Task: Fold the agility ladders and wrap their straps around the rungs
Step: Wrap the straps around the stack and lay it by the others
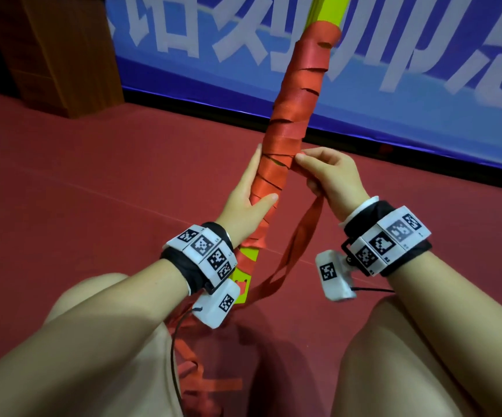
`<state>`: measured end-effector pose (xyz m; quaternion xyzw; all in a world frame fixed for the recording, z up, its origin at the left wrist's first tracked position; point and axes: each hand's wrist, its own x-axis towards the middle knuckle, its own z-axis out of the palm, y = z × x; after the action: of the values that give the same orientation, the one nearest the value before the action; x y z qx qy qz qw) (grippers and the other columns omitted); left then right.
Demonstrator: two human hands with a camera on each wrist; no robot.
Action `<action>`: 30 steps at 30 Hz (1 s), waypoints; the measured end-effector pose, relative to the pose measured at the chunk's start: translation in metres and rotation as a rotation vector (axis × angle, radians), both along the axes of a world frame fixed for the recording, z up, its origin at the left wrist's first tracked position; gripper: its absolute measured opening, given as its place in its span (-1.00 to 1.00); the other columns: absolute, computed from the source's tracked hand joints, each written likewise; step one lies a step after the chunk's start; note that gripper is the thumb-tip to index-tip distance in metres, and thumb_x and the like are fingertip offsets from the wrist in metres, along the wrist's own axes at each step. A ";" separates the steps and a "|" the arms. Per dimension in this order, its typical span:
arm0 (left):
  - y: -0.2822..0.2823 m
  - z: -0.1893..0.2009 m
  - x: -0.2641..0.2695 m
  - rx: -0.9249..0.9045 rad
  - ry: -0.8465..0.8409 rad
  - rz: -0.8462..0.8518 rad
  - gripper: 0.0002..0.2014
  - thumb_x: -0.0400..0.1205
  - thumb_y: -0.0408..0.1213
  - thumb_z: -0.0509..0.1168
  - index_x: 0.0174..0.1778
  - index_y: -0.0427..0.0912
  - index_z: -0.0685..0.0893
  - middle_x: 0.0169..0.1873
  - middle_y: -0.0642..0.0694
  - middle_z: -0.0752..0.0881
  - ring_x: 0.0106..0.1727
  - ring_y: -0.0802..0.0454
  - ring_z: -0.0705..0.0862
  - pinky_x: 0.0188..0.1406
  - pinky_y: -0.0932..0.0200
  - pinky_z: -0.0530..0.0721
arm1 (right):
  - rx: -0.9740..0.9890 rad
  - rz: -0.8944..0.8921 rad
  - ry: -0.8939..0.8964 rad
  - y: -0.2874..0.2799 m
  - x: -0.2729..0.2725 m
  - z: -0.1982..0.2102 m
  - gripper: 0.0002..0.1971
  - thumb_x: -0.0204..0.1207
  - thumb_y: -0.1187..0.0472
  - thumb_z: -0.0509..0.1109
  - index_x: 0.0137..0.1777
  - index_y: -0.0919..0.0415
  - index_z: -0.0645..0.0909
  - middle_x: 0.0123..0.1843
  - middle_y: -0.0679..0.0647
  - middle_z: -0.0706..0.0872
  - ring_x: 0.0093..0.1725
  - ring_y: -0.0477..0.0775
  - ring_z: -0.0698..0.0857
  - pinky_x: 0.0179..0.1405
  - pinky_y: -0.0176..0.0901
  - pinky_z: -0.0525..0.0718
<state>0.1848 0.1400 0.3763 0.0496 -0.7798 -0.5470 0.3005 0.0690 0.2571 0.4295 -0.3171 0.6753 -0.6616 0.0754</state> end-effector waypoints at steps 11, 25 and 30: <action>0.013 -0.008 -0.004 -0.085 -0.056 0.212 -0.17 0.62 -0.19 0.25 0.60 0.51 -0.12 0.00 -0.05 0.68 -0.13 -0.13 0.71 -0.06 0.02 0.72 | -0.015 -0.071 0.079 -0.021 0.017 -0.016 -0.90 0.65 0.30 0.28 -0.12 0.19 0.47 -0.45 0.13 0.65 -0.63 -0.10 0.59 -0.59 -0.41 0.44; 0.008 -0.009 -0.008 0.155 -0.065 0.008 -0.15 0.51 -0.07 0.34 0.54 0.56 -0.05 0.12 -0.10 0.67 0.07 0.03 0.69 0.14 0.05 0.69 | -0.135 -0.022 0.043 -0.014 0.018 -0.010 -0.56 0.52 0.20 0.48 0.38 0.24 0.53 0.13 0.18 0.76 0.10 0.13 0.75 0.03 0.00 0.76; 0.007 -0.010 -0.006 0.071 -0.058 -0.093 -0.12 0.53 -0.17 0.35 0.71 0.16 -0.01 0.27 0.42 0.59 0.25 0.33 0.64 0.31 0.15 0.62 | -0.182 0.160 0.012 -0.007 0.019 -0.005 -0.58 0.57 0.30 0.38 0.41 0.31 0.45 -0.10 0.08 0.71 -0.30 -0.11 0.67 -0.38 -0.33 0.61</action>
<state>0.1790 0.1467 0.3667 0.0400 -0.7697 -0.5861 0.2499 0.0877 0.2498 0.4240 -0.3795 0.5853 -0.7102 0.0949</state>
